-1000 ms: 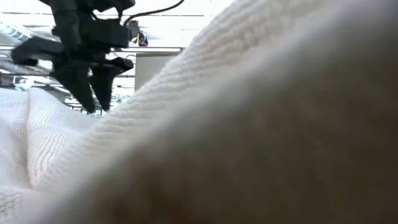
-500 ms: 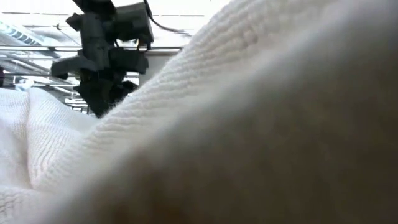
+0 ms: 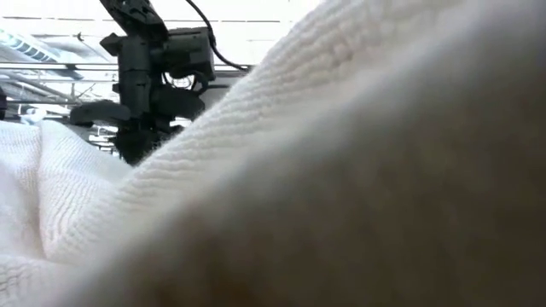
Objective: Fold towel
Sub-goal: Fold the white patterned towel
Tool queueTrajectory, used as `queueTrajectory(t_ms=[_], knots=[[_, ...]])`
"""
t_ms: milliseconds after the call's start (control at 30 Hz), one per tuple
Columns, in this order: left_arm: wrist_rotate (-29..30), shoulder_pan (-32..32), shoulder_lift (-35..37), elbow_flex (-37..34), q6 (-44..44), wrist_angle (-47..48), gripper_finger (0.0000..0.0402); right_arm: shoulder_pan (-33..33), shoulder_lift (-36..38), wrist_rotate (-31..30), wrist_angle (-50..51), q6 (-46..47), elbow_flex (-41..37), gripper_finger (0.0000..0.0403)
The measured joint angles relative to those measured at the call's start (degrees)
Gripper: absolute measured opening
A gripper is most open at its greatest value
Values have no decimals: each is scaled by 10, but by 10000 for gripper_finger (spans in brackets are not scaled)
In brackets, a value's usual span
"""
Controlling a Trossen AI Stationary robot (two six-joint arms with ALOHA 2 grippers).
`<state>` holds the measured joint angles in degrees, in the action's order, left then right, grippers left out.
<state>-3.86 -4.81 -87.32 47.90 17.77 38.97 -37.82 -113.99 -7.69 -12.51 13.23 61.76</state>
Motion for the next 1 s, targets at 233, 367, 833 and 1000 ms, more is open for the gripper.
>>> queueTrajectory(t_ms=[233,367,833,1000], knots=[[24,26,58,0,7,-1,3,1,0,0,4,0,0,105],[-1,38,98,1,-10,-10,2,5,0,-5,4,7,0,105],[-56,111,40,1,-9,-161,39,88,0,18,-29,58,0,105],[-56,127,-14,1,20,-212,58,105,0,38,-48,49,0,105]])
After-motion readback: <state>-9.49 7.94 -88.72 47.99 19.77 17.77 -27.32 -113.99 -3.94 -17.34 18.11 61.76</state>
